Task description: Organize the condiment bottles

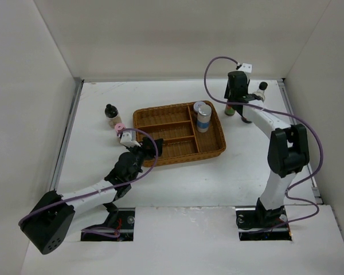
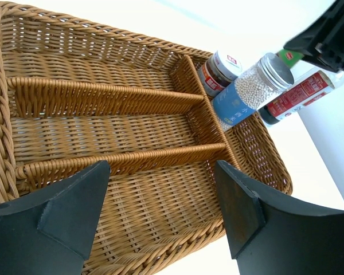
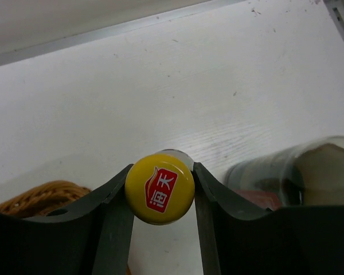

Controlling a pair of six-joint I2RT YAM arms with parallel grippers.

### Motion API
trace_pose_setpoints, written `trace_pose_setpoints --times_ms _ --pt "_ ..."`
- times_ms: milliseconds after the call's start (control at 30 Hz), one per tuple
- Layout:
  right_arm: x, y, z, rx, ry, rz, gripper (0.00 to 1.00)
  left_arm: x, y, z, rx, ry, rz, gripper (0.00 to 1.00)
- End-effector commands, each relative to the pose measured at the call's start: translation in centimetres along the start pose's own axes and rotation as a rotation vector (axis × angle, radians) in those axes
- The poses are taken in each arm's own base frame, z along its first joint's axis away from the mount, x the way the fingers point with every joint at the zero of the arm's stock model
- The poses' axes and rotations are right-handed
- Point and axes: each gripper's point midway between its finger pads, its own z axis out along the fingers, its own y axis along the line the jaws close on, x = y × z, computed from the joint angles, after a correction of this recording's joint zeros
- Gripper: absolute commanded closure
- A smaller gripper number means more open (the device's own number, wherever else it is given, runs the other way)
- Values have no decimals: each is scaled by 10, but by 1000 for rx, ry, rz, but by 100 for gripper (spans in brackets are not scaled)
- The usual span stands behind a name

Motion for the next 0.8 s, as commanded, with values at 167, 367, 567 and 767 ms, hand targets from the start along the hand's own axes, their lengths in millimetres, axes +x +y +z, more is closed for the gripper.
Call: trace_pose_setpoints --times_ms 167,367,567,767 --pt "-101 -8 -135 -75 -318 116 68 -15 -14 -2 55 -51 -39 28" --pt "-70 0 -189 -170 -303 132 68 -18 -15 -4 61 -59 -45 27" --pt "-39 27 -219 -280 -249 110 68 -19 -14 -4 61 -63 -46 27" --pt "-13 59 -218 -353 -211 104 68 -19 -13 -4 58 -62 -45 28"
